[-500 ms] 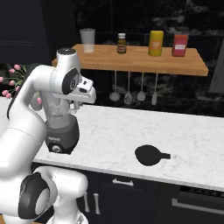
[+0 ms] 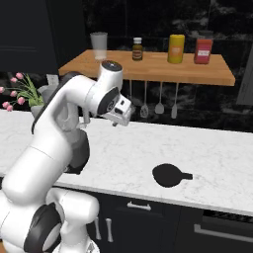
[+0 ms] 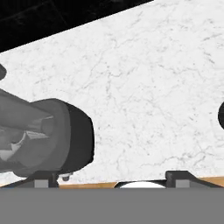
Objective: Close the lid blender by securely placing the lid on top.
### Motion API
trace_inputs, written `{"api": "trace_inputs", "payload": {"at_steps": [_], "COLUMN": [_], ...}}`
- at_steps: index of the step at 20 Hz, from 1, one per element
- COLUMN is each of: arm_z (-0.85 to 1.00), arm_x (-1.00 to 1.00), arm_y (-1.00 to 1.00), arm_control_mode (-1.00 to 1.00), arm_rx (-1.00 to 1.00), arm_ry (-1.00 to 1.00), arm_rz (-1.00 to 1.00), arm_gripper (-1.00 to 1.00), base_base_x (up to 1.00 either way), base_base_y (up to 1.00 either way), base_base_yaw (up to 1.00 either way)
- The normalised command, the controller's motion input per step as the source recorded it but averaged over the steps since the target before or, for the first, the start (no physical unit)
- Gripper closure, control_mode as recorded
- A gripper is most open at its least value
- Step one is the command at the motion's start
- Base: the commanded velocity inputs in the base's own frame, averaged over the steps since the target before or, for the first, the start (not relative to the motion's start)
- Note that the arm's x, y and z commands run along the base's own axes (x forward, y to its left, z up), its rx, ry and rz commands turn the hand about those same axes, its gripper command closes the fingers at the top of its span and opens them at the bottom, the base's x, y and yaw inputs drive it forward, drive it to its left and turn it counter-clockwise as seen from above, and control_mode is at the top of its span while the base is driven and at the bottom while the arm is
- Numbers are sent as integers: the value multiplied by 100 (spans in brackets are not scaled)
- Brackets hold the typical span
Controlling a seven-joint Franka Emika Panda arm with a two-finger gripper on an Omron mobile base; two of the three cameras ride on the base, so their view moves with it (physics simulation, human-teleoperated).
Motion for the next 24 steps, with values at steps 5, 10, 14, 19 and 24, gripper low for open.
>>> {"api": "trace_inputs", "payload": {"at_steps": [5, 10, 14, 19, 24], "arm_z": [-33, -48, -79, -66, -62], "arm_x": [1, 19, 14, 32, 28], "arm_y": [-86, -67, -100, -95, -99], "arm_control_mode": [-100, -100, -100, -100, -100], "arm_rx": [10, 6, 0, 0, 2], "arm_ry": [22, 31, 26, 21, 14], "arm_rz": [-44, -51, -56, -33, -22], "arm_gripper": [-100, -100, -100, -100, -100], "base_base_x": [0, 0, 0, 0, 0], "base_base_y": [0, 0, 0, 0, 0], "base_base_yaw": [0, 0, 0, 0, 0]}}
